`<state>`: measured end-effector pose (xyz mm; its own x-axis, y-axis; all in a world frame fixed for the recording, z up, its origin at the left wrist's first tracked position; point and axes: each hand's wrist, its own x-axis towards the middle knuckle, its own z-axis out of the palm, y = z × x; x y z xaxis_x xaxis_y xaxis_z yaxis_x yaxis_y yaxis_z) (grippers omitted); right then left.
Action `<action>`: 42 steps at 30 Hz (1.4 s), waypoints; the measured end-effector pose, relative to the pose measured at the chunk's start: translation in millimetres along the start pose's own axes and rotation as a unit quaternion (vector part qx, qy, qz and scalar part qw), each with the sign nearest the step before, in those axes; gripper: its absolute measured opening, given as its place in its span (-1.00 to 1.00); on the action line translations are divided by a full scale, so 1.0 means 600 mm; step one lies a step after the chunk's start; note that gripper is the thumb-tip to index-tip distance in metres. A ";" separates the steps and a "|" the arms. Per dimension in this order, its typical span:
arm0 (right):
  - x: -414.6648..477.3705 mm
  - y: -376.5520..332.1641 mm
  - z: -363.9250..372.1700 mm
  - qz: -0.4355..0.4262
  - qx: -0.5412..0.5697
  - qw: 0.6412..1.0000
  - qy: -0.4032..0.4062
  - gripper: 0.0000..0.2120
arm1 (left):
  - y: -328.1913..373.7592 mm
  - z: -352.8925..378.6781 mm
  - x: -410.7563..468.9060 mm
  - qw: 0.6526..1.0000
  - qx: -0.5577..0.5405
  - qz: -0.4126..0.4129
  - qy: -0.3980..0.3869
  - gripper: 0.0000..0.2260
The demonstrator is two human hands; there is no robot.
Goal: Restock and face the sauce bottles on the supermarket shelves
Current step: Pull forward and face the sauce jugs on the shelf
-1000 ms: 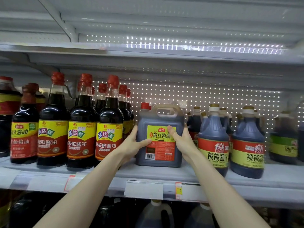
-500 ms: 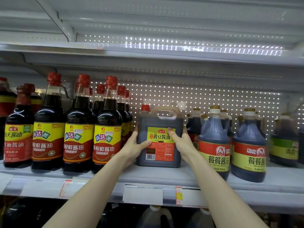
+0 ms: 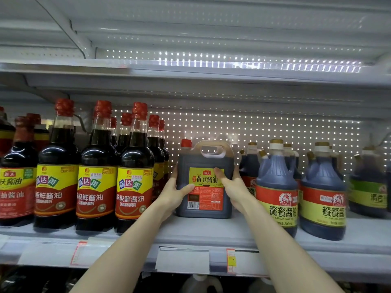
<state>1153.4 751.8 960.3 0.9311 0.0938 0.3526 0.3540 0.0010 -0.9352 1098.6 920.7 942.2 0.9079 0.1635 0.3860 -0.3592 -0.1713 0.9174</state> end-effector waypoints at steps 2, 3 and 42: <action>0.004 0.003 0.001 0.001 0.001 1.000 0.001 -0.31 | -0.001 0.002 0.001 1.000 0.002 0.003 0.004 -0.30; 0.006 0.005 0.001 0.003 0.001 1.000 0.002 -0.30 | -0.002 0.003 0.001 1.000 0.002 0.005 0.006 -0.30; 0.046 0.022 0.012 0.010 -0.001 1.000 0.029 -0.26 | -0.013 0.009 0.034 1.000 0.025 -0.009 0.011 -0.26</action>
<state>1183.4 761.7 957.6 0.9416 0.0367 0.3347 0.3350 -0.0015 -0.9422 1120.9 919.9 942.4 0.9089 0.1878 0.3722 -0.3313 -0.2169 0.9183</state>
